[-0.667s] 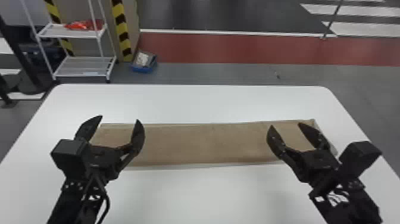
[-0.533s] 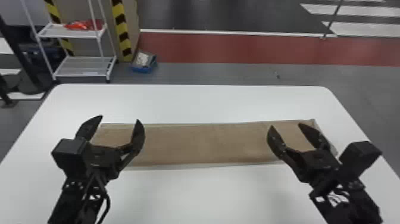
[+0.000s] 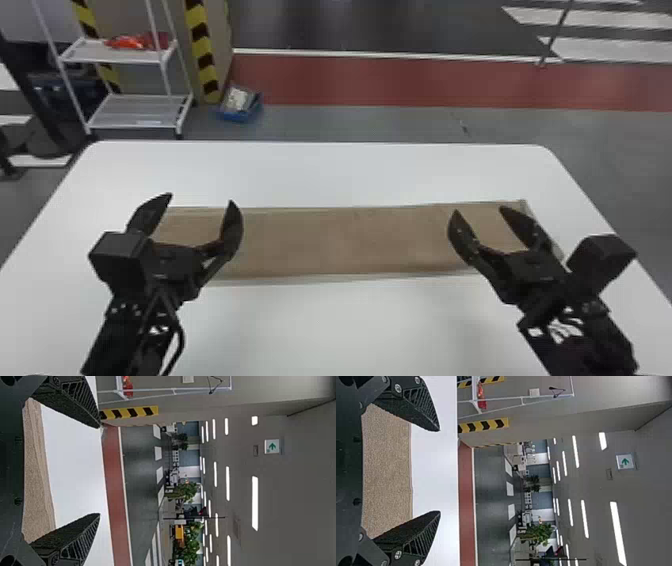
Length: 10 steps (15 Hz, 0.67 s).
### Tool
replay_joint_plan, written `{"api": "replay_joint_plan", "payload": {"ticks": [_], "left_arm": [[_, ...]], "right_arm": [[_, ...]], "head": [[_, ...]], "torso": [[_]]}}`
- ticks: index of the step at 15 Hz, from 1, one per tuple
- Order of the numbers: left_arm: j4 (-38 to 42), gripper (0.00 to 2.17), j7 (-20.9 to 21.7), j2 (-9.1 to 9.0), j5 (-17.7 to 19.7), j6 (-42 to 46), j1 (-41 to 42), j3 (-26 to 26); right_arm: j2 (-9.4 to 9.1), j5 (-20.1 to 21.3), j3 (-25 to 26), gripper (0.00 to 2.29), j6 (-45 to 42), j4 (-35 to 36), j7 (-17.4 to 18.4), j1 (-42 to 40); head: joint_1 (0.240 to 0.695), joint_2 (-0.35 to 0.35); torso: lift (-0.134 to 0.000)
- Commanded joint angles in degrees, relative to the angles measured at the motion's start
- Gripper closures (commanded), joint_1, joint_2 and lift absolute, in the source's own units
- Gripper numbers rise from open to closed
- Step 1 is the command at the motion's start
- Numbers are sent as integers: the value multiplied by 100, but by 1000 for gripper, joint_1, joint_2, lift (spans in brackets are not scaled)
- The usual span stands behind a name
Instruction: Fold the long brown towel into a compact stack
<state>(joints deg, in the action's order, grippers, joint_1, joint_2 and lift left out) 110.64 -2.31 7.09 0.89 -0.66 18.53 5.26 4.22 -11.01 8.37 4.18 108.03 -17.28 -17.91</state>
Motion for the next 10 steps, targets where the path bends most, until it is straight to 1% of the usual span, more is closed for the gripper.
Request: {"api": "replay_joint_plan", "payload": {"ticks": [1,10], "left_arm": [[-33,90,12,3,8,0,-24,-8],[-235,107,29,3,8,0,-147,-8]], "right_arm": [[0,2,-2,154,0,-1,-4,24],[0,55,-2,194,35,-54,-4,130]], "head": [[695,-63],[695,-61]], "torso": [[-125],[-125]]}}
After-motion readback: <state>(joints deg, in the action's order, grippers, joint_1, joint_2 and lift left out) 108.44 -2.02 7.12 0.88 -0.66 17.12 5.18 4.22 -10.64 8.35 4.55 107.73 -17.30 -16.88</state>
